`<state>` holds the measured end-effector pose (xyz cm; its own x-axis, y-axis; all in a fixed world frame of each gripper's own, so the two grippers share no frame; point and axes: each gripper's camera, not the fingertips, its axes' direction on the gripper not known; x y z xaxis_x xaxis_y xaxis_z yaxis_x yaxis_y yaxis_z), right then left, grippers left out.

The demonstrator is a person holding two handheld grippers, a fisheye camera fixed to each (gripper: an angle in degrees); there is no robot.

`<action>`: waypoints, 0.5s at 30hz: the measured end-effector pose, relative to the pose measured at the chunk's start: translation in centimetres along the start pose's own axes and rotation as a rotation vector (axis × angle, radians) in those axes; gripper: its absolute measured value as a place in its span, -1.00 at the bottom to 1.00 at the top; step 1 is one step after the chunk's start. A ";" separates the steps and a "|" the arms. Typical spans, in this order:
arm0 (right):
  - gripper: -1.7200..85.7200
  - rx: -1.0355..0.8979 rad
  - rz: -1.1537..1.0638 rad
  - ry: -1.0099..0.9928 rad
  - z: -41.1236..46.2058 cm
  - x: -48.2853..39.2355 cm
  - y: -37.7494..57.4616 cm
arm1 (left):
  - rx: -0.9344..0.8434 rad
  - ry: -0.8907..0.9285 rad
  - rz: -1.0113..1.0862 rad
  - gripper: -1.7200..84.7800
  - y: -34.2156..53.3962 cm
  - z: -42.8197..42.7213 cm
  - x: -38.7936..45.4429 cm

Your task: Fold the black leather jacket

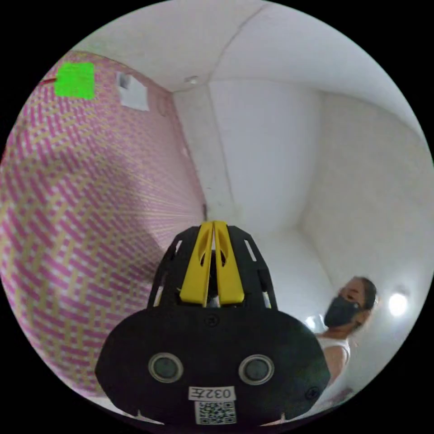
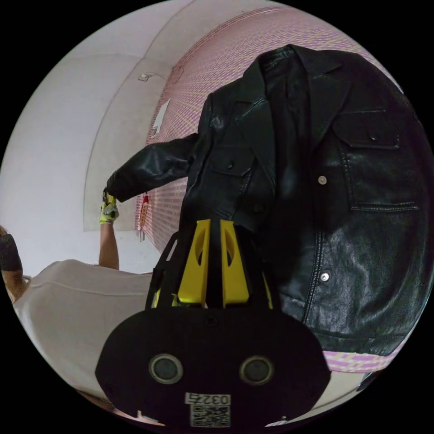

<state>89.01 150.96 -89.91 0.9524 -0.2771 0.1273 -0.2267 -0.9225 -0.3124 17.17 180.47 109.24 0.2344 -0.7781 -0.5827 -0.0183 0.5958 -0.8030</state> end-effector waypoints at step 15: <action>-0.85 -0.002 0.034 0.001 0.2 0.1 2.2 | -0.023 -0.304 -0.123 -0.78 4.5 -0.5 -13.5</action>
<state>88.65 149.00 -90.76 0.9438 -0.3088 0.1177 -0.2596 -0.9131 -0.3145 13.45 193.59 113.44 0.5159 -0.7466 -0.4201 0.0068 0.4940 -0.8695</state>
